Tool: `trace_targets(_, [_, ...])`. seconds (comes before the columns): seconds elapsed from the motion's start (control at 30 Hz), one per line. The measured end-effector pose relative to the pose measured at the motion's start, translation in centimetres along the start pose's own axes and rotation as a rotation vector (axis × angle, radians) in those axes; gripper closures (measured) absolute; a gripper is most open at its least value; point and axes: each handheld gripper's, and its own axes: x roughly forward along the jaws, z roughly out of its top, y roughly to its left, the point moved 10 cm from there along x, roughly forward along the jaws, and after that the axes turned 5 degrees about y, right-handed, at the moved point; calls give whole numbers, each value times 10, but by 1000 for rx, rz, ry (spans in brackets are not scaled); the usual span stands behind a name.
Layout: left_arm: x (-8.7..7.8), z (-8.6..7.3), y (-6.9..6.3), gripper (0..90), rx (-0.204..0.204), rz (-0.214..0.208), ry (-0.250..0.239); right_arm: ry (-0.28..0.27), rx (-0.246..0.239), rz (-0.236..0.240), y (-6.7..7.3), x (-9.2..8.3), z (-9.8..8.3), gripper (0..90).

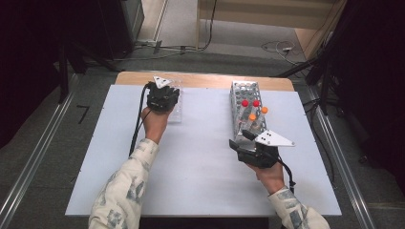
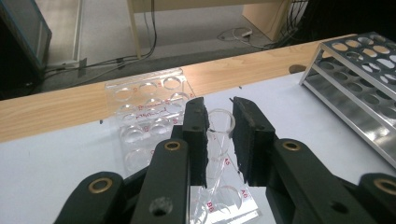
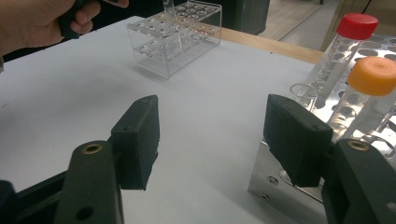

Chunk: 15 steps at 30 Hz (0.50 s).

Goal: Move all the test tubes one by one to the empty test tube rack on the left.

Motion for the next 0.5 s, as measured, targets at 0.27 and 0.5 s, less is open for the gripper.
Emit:
trace_targets(0.27, [4, -5, -2, 750, 11, 2, 23, 1, -3, -4, 0, 1, 0, 348])
trace_targets(0.5, [2, -6, -1, 703, -9, -16, 17, 4, 2, -12, -3, 1, -1, 348])
